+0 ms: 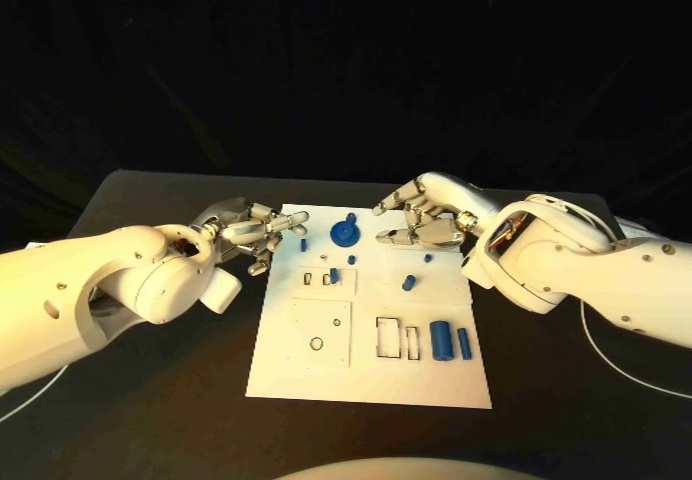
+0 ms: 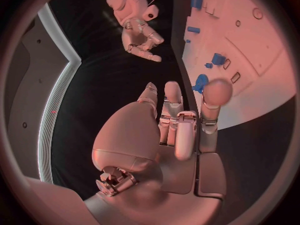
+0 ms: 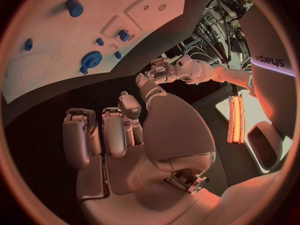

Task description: Assemble the parts on the task board

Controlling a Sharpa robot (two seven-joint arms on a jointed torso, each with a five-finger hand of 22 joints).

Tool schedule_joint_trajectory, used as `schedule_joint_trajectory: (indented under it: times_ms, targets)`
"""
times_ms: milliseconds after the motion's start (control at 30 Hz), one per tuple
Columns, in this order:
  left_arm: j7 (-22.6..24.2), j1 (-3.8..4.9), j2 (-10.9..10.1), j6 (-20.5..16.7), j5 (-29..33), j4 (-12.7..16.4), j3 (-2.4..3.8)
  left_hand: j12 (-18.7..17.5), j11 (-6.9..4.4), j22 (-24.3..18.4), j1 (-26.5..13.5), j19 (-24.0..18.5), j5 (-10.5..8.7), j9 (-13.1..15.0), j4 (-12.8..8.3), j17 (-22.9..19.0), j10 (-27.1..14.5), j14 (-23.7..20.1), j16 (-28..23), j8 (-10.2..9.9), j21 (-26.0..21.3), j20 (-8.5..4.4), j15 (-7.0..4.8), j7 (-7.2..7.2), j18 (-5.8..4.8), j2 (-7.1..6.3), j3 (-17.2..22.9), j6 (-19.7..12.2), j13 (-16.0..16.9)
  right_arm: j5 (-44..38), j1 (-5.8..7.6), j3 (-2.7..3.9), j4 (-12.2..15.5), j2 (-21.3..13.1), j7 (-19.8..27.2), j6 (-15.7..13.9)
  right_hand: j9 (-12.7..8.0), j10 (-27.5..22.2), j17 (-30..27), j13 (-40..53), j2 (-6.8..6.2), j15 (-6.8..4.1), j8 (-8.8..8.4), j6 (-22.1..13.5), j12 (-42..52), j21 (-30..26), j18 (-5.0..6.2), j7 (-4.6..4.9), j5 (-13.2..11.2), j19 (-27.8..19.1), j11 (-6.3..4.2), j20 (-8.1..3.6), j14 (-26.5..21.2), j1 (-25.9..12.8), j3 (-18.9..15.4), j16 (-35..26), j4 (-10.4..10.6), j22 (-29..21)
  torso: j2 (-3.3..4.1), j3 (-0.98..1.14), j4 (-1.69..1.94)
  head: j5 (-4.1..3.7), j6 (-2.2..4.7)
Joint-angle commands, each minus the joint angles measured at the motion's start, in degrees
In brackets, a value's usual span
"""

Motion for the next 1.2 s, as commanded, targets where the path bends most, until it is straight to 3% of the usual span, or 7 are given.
schedule_joint_trajectory:
  times_ms: [33, 167, 367, 500, 700, 867, 1200]
  targets:
    - [-19.40, 1.85, 1.19, 9.34, -18.30, -0.84, 0.07, 6.80, -0.31, 5.97, -1.46, 0.36, -0.10, 2.18, 2.00, 15.05, 0.86, 5.96, 0.69, 2.77, 5.14, -0.06, -0.49, -0.83, -1.23, 0.46, -1.49, -0.51, 6.93, 10.59, 0.83, -0.01, 0.24, -1.49, 4.35, 2.13, 0.08, 0.14, 3.81, 0.16, 0.17, 0.36, 0.16, 0.29, 0.43, 0.08, -0.02, 0.06, 0.35, 0.27, -0.03, 0.01, 3.50, 0.60, 0.19, 0.38, -0.28, 3.83, -0.69, 0.34, -0.49, 0.27, -0.19]
    - [-27.48, 4.07, 3.41, 14.69, -27.34, -1.70, 0.06, 13.94, -1.37, 14.51, -2.86, 1.11, -1.35, 7.41, 6.15, 15.05, 3.45, 5.96, 0.69, 8.73, 12.08, -0.52, -1.32, -2.12, -2.17, 0.24, -5.11, -1.11, 14.57, 12.35, 1.65, -0.01, -0.19, -3.00, 4.27, 1.97, 0.06, 0.22, 3.83, 0.19, 0.26, 0.36, 0.12, 0.24, 0.53, 0.12, -0.04, 0.09, 0.45, 0.31, -0.01, 0.00, 3.51, 0.58, 0.17, 0.40, -0.24, 3.90, -1.05, 0.74, -0.74, 0.59, -0.49]
    - [-33.46, 5.38, 8.95, 19.30, -33.03, -5.44, -0.01, 17.18, -2.10, 20.30, -5.13, 2.34, -1.59, 10.90, 7.40, 15.05, 5.48, 5.96, 0.69, 12.01, 16.45, -1.25, -2.11, -3.02, -3.10, 0.54, -8.24, -1.85, 18.35, 12.96, 1.94, -0.02, -0.92, -3.53, 3.70, 1.47, 0.04, 0.32, 3.76, 0.15, 0.34, 0.38, 0.08, 0.24, 0.60, 0.13, -0.05, 0.10, 0.66, 0.35, 0.02, 0.00, 3.52, 0.32, -0.04, 0.33, -0.05, 3.94, -1.43, 0.94, -0.60, 0.67, -0.80]
    - [-36.26, 5.63, 12.98, 21.22, -35.67, -8.90, -0.26, 17.76, -2.23, 21.70, -6.49, 2.32, -1.60, 12.83, 7.21, 15.05, 5.72, 5.96, 0.69, 13.42, 17.53, -1.44, -2.25, -3.15, -3.29, 1.74, -10.15, -3.03, 19.19, 13.07, 1.99, -0.02, -1.30, -3.46, 3.28, 1.24, 0.04, 0.33, 3.77, 0.12, 0.36, 0.38, 0.08, 0.24, 0.59, 0.11, -0.04, 0.10, 0.76, 0.34, 0.02, 0.00, 3.52, 0.27, -0.09, 0.33, -0.01, 3.91, -1.54, 1.05, -0.64, 0.82, -0.92]
    - [-38.48, 5.72, 17.65, 23.19, -37.99, -13.22, -0.80, 18.94, -2.40, 24.29, -5.39, 2.86, -1.58, 15.38, 7.24, 15.05, 6.40, 5.96, 0.69, 15.33, 19.35, -1.51, -2.37, -3.34, -3.70, 2.56, -11.77, -4.00, 20.75, 13.11, 2.02, -0.02, -1.66, -3.31, 2.63, 1.17, 0.03, 0.36, 3.73, 0.07, 0.38, 0.38, 0.06, 0.25, 0.59, 0.12, -0.04, 0.10, 1.10, 0.36, 0.01, 0.00, 3.53, 0.18, -0.22, 0.29, 0.07, 3.92, -1.40, 1.01, -0.65, 0.73, -1.07]
    - [-38.89, 5.72, 20.46, 25.00, -38.47, -15.47, -1.04, 19.68, -2.56, 25.92, -5.17, 3.36, -1.58, 17.19, 7.26, 15.05, 6.87, 5.96, 0.69, 16.68, 20.46, -1.60, -2.50, -3.55, -3.98, 2.97, -12.82, -4.43, 21.71, 13.09, 2.02, -0.02, -1.89, -3.15, 2.17, 1.23, 0.02, 0.37, 3.72, 0.03, 0.36, 0.38, 0.03, 0.22, 0.58, 0.11, -0.04, 0.10, 1.32, 0.36, 0.01, 0.00, 3.53, 0.10, -0.33, 0.28, 0.12, 3.91, -1.32, 0.97, -0.63, 0.70, -1.22]
    - [-39.21, 5.64, 23.62, 28.13, -38.61, -18.11, -1.33, 20.13, -2.74, 27.06, -5.35, 3.71, -1.57, 18.94, 7.27, 15.05, 7.16, 5.96, 0.69, 17.87, 21.20, -1.71, -2.64, -3.76, -4.18, 3.21, -13.88, -4.83, 22.31, 13.07, 2.02, -0.02, -2.15, -2.86, 1.77, 1.49, 0.01, 0.33, 3.64, -0.11, 0.31, 0.38, 0.00, 0.21, 0.45, 0.07, -0.02, 0.09, 1.77, 0.32, 0.02, 0.00, 3.52, -0.08, -0.58, 0.20, 0.24, 3.83, -1.23, 0.97, -0.68, 0.52, -1.73]
